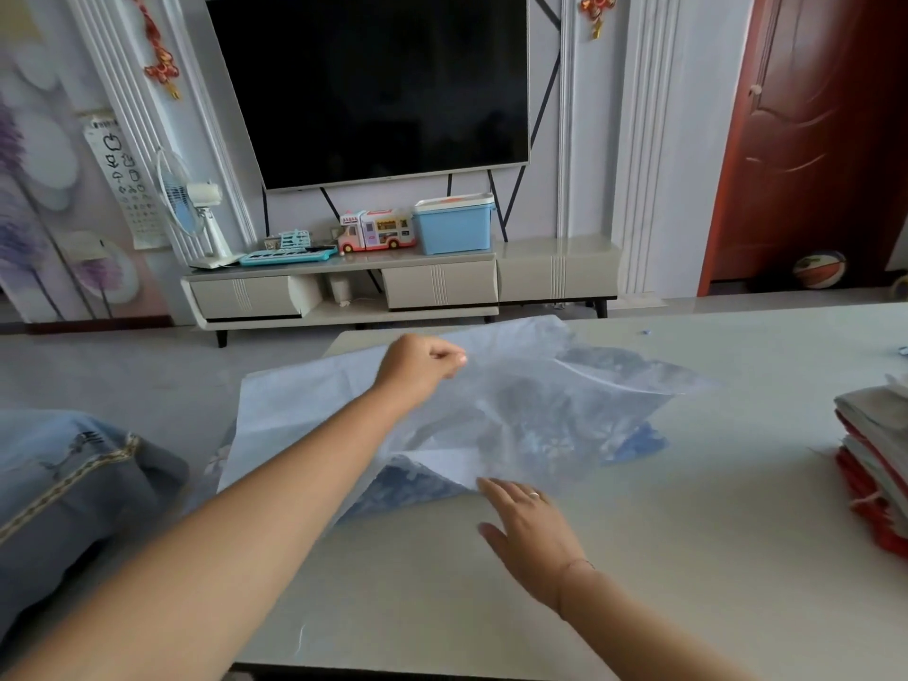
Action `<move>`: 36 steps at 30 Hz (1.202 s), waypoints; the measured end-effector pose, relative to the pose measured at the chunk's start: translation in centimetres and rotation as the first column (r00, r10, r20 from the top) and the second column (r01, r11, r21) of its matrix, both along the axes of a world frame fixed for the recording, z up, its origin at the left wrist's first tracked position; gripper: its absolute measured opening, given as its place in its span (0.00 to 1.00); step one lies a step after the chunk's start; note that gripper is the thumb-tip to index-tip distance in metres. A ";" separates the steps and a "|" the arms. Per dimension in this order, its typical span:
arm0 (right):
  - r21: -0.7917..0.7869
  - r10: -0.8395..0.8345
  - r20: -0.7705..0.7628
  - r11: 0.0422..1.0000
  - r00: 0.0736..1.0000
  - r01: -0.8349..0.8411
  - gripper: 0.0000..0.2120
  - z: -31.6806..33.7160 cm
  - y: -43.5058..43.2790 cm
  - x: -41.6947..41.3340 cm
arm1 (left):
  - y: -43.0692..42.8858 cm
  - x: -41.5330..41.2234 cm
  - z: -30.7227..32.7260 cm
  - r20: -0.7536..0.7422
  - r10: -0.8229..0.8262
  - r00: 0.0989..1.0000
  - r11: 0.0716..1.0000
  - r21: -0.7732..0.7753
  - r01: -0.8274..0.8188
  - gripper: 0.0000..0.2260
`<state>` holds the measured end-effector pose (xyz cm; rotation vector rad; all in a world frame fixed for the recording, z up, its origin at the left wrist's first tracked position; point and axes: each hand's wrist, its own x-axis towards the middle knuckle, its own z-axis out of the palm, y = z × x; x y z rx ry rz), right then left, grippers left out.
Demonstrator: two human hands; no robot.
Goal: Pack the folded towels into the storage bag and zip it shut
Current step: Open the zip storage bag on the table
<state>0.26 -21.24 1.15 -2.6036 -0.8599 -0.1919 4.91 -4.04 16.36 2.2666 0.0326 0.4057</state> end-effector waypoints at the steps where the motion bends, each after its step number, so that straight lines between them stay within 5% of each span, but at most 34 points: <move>1: 0.061 0.018 0.014 0.998 1.000 -0.019 0.26 0.4 1.1 -0.4 | -0.6 -0.5 -0.8 -0.017 -0.025 1.000 0.999 0.023 0.025 0.07; 5: 0.213 0.067 0.047 0.974 0.997 -0.076 0.22 1.6 5.4 -1.1 | -1.7 -2.5 -3.1 -0.102 -0.080 0.992 0.992 0.089 0.089 0.08; 8: 0.186 0.040 0.077 0.981 0.996 -0.054 0.15 1.0 7.1 -1.3 | -1.1 -3.9 -4.5 -0.165 -0.081 0.983 0.982 0.158 0.107 0.11; 14: 0.206 -0.019 0.148 0.978 0.989 -0.012 0.13 -0.2 6.6 -1.1 | 3.6 -7.2 -6.7 -0.155 0.107 0.982 0.934 0.353 -0.046 0.16; 19: 0.188 -0.011 0.148 0.982 0.989 -0.017 0.14 0.0 7.1 -1.3 | 5.6 -8.5 -6.2 -0.147 0.196 0.969 0.920 0.370 -0.130 0.04; 24: 0.286 0.036 0.194 0.954 0.980 -0.092 0.17 1.2 8.8 -2.8 | 4.9 -7.9 -5.5 -0.136 0.172 0.976 0.925 0.364 -0.113 0.06; 36: -0.028 0.076 0.140 0.997 0.987 -0.073 0.20 0.7 7.8 -5.4 | 7.8 -5.9 -2.1 0.010 0.239 0.971 0.916 0.329 -0.229 0.08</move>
